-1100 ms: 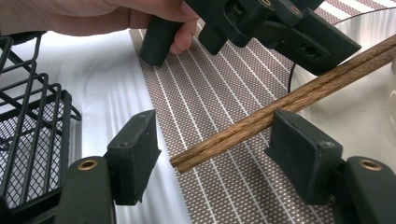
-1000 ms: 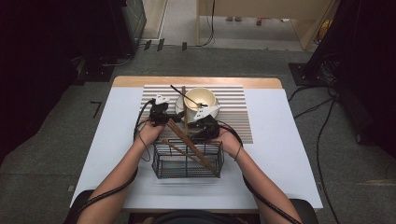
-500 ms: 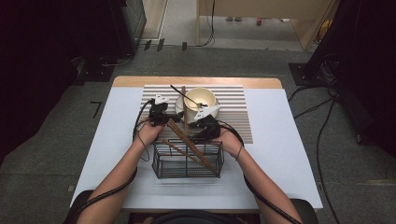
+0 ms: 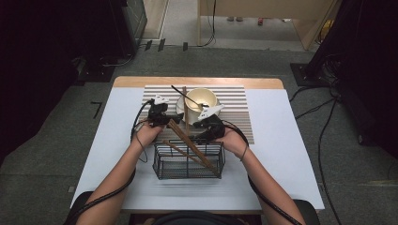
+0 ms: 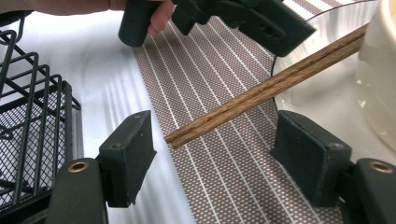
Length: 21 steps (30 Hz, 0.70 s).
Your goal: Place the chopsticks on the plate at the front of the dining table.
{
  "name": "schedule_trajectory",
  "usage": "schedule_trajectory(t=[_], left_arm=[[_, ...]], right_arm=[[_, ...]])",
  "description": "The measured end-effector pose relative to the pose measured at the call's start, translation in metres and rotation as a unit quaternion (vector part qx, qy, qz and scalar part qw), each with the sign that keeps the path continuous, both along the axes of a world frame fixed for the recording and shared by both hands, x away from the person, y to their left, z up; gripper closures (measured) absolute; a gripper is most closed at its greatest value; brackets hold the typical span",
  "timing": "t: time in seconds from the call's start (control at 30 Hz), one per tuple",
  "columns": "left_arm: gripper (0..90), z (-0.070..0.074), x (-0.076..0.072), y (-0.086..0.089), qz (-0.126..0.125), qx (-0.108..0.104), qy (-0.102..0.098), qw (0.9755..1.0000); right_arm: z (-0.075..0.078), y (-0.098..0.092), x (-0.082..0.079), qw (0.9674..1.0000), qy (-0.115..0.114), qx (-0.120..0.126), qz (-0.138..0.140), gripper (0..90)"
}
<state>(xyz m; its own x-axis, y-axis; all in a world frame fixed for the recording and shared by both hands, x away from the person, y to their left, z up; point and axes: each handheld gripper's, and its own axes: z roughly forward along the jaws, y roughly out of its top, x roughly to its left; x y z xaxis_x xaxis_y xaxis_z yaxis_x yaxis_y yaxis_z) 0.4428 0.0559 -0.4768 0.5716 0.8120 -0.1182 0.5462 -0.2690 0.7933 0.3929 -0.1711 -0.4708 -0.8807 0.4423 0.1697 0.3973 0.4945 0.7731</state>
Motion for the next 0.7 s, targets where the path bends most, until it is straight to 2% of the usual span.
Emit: schedule_trajectory(t=[0.13,0.23,0.7], left_arm=[[15.4,0.002,-0.002,0.002,0.0,0.003,0.004,1.0],[15.4,0.002,-0.003,0.003,-0.004,0.016,0.001,0.9999],[15.4,0.007,-0.012,0.009,-0.013,0.015,0.014,0.9997]], right_arm=[[0.003,-0.004,0.0,1.0,-0.002,0.0,-0.004,29.0],[0.004,-0.007,0.0,1.0,-0.001,-0.004,-0.005,28.9],[0.008,-0.019,0.0,0.9997,-0.007,-0.023,-0.009,28.9]])
